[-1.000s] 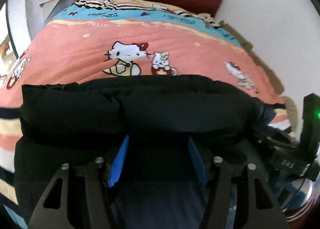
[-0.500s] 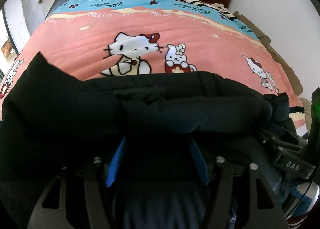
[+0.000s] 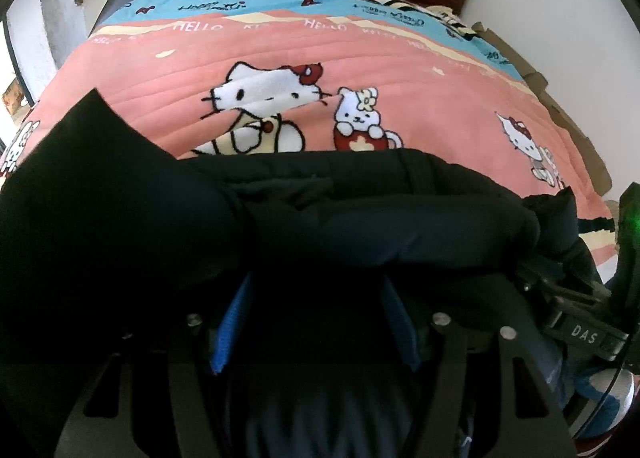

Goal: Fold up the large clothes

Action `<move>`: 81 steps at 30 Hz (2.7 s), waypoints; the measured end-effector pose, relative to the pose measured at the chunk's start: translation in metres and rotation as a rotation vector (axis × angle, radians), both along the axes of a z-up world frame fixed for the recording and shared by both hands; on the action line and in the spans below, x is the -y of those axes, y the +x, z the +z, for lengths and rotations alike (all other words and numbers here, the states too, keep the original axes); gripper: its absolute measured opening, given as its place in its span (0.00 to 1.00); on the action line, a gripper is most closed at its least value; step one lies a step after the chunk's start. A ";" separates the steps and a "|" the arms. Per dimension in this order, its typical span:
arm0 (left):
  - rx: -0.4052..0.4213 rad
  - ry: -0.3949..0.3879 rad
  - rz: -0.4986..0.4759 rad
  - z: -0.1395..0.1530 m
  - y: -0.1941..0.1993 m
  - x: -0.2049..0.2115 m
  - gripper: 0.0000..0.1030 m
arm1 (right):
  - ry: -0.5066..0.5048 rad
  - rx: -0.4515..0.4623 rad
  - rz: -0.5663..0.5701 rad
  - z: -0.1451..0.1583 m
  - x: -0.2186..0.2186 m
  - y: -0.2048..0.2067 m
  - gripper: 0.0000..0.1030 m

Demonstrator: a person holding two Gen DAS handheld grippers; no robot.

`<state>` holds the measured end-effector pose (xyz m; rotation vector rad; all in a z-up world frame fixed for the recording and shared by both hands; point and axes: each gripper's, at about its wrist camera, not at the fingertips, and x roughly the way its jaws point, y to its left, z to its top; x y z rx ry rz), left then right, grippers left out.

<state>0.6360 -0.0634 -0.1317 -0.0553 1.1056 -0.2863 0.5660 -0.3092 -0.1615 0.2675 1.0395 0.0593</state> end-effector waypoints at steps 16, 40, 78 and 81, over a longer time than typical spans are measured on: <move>0.019 0.040 0.046 0.036 -0.034 -0.072 0.60 | -0.041 0.041 -0.012 0.047 0.030 -0.063 0.87; 0.215 0.097 0.140 0.048 -0.093 -0.092 0.67 | -0.053 0.075 -0.051 0.034 0.031 -0.093 0.93; 0.335 0.134 0.143 0.007 -0.145 -0.102 0.69 | -0.018 0.138 -0.001 -0.007 0.014 -0.137 0.99; 0.334 0.137 0.144 0.006 -0.146 -0.101 0.69 | -0.012 0.141 -0.001 -0.009 0.014 -0.138 0.99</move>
